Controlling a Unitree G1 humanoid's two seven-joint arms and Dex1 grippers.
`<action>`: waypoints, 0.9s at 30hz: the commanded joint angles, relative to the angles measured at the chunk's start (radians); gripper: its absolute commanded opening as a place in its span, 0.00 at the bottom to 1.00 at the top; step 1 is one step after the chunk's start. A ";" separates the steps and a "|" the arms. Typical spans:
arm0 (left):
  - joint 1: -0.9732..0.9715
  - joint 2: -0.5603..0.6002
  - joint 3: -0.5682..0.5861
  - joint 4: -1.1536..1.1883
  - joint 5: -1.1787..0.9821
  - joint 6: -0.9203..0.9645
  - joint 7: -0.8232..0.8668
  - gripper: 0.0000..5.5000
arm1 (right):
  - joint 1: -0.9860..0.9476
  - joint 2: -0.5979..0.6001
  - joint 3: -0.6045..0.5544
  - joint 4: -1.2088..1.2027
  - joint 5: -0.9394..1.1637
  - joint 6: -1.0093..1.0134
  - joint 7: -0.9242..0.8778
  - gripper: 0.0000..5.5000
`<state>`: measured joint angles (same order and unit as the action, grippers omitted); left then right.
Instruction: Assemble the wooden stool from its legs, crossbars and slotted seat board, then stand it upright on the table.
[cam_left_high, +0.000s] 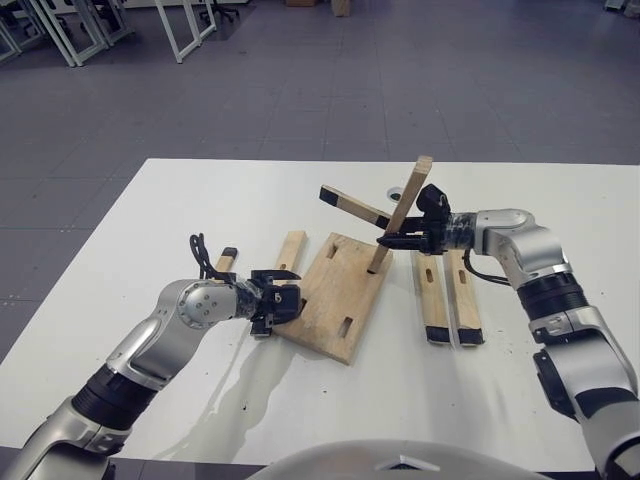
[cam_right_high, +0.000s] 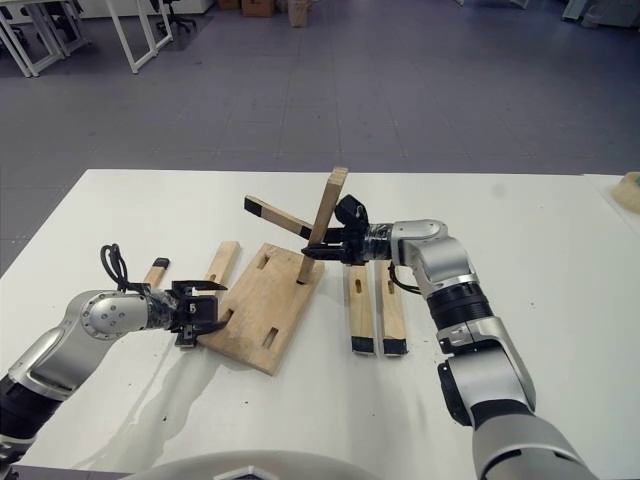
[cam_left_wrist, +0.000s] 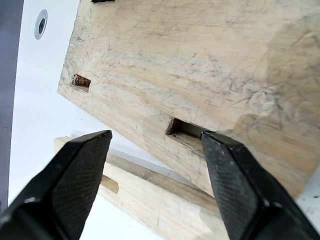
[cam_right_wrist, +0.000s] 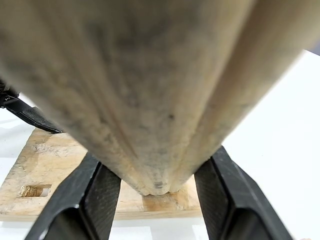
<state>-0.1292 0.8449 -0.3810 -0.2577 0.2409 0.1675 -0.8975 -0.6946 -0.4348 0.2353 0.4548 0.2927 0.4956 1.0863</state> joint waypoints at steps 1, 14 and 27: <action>0.062 -0.023 -0.065 0.041 0.008 0.004 -0.039 0.60 | 0.034 -0.012 -0.014 0.005 -0.007 0.031 0.011 0.37; 0.063 -0.044 -0.057 0.060 0.014 0.011 -0.035 0.60 | 0.151 -0.177 -0.066 -0.158 -0.010 0.090 0.071 0.75; 0.072 -0.050 -0.060 0.050 0.021 0.019 -0.036 0.60 | -0.312 -0.014 -0.532 -0.382 0.314 0.264 -0.431 0.75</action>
<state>-0.1192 0.8064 -0.3675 -0.2511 0.2426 0.1610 -0.8908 -0.9328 -0.4942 -0.2721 0.1118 0.5499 0.7220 0.7050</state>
